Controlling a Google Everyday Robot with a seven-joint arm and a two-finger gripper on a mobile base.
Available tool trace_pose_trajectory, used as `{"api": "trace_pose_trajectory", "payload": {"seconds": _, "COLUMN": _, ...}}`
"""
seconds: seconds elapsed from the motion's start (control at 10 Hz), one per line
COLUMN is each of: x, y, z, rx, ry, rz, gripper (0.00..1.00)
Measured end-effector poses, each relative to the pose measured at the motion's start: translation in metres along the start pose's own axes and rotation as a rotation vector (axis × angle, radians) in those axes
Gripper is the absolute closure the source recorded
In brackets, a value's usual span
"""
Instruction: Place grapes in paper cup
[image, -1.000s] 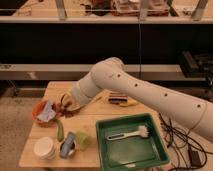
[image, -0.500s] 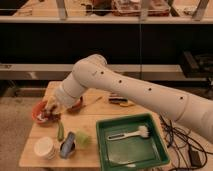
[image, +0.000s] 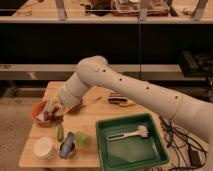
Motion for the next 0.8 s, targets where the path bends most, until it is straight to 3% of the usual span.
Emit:
{"api": "trace_pose_trajectory", "payload": {"seconds": 0.4, "x": -0.042, "y": -0.012, "z": 0.053, "rx": -0.033, "ry": -0.225, "rz": -0.016, "gripper": 1.0}}
{"api": "trace_pose_trajectory", "payload": {"seconds": 0.8, "x": -0.064, "y": -0.021, "z": 0.074, "rx": -0.068, "ry": -0.286, "rz": -0.039, "gripper": 1.0}}
